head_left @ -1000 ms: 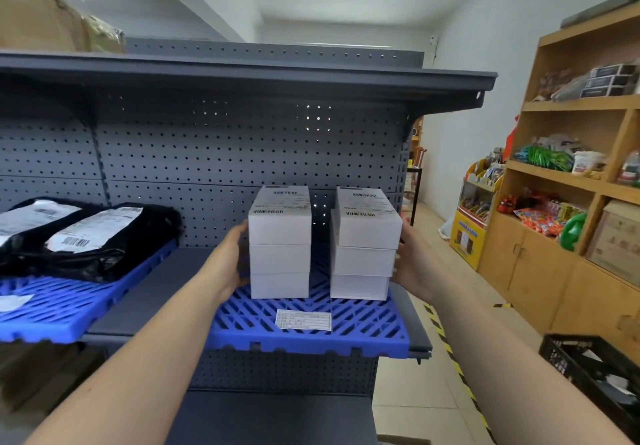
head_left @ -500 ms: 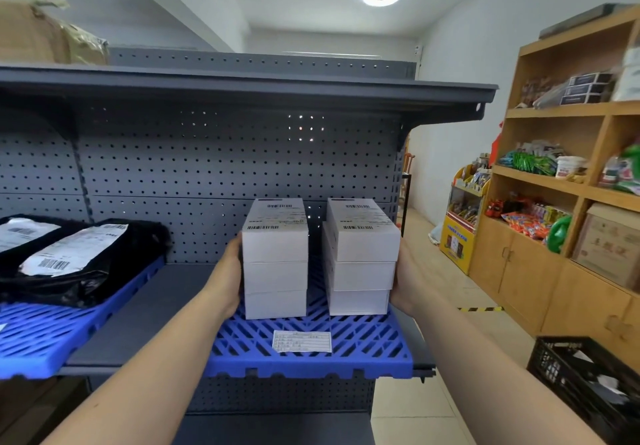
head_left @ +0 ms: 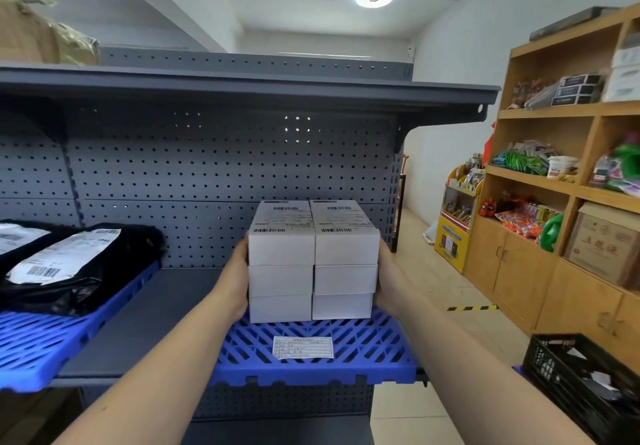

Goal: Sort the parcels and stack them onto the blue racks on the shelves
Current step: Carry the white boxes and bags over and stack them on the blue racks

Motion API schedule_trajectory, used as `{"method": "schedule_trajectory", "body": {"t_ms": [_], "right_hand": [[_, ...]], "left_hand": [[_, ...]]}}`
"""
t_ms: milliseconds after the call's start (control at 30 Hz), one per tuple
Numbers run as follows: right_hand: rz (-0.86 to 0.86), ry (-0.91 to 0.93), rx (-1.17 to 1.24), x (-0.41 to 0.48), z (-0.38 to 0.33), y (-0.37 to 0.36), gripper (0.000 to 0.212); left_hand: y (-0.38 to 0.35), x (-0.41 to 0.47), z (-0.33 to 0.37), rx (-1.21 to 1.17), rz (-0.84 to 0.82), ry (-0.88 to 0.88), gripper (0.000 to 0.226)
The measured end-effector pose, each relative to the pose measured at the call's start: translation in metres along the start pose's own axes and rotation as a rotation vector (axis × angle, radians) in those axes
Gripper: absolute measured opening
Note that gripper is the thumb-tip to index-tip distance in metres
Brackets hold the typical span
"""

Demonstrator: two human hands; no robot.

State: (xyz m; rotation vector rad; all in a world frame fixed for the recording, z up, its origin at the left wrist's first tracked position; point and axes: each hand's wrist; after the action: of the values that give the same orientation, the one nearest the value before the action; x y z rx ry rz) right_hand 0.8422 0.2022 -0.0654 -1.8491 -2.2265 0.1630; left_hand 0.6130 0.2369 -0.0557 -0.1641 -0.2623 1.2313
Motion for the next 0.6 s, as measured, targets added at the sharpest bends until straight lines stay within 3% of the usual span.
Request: {"method": "schedule_trajectory", "body": {"t_ms": [333, 467, 600], "right_hand": [[-0.095, 0.091, -0.016, -0.035, 0.002, 0.020, 0.064], [-0.173, 0.119, 0.057, -0.052, 0.007, 0.020, 0.067], [-0.234, 0.117, -0.019, -0.057, 0.004, 0.009, 0.079]], "left_hand": [[0.044, -0.026, 0.015, -0.057, -0.318, 0.036, 0.055], [0.047, -0.041, 0.009, -0.086, -0.343, 0.029, 0.057], [0.039, -0.045, 0.005, -0.078, -0.296, 0.015, 0.059]]}}
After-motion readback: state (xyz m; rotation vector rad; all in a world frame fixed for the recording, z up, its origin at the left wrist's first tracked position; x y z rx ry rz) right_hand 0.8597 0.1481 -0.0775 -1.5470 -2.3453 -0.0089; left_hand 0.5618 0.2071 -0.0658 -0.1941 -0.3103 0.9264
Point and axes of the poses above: each hand's wrist, its own x-axis towards the middle knuckle, its own y-axis out of the back of the hand, z = x × y, and after that the axes turned 12 degrees about -z, right-handed
